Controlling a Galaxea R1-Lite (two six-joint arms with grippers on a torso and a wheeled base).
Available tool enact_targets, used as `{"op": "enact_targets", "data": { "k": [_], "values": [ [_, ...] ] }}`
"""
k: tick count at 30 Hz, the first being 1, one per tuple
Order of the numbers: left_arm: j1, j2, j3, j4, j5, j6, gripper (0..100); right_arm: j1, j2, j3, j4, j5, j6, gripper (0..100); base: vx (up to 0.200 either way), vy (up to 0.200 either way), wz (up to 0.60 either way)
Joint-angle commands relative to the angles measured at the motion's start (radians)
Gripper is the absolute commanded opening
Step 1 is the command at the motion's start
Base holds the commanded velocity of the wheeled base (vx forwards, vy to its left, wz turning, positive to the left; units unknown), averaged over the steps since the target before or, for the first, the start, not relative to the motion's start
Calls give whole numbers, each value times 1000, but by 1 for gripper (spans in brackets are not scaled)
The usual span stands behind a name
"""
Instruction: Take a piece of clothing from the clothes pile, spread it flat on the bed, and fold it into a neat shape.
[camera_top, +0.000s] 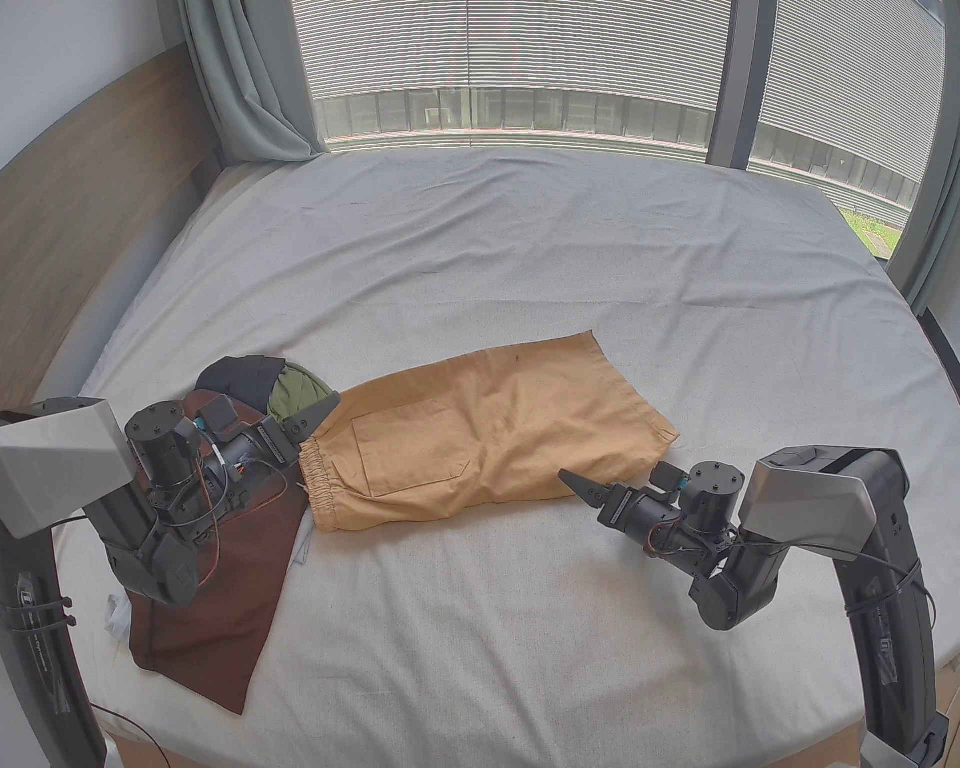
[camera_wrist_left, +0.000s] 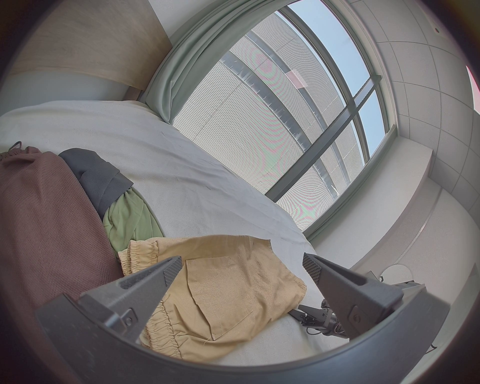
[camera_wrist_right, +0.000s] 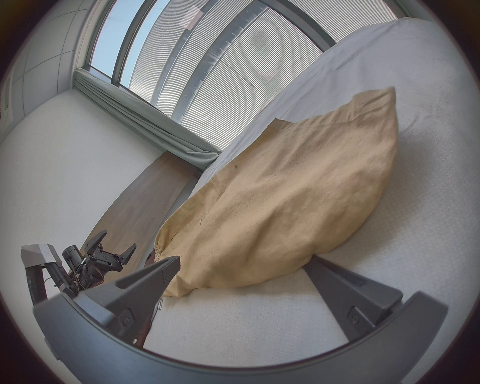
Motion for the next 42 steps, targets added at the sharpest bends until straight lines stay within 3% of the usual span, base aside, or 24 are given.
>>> {"op": "enact_targets", "data": {
  "k": [1, 13, 23, 24, 42],
  "values": [
    [2, 2, -1, -2, 0, 0, 100, 21, 58, -55, 2, -8, 4, 100, 0, 0, 0],
    [3, 2, -1, -2, 0, 1, 100, 35, 133, -216, 2, -90, 17, 100, 0, 0, 0],
    [0, 2, 0, -2, 0, 1, 100, 35, 133, -224, 2, -94, 21, 100, 0, 0, 0],
    [0, 2, 0, -2, 0, 1, 100, 35, 133, -224, 2, -94, 21, 0, 0, 0, 0],
    [-5, 7, 2, -2, 0, 1, 100, 32, 122, -194, 2, -94, 21, 0, 0, 0, 0]
  ]
}}
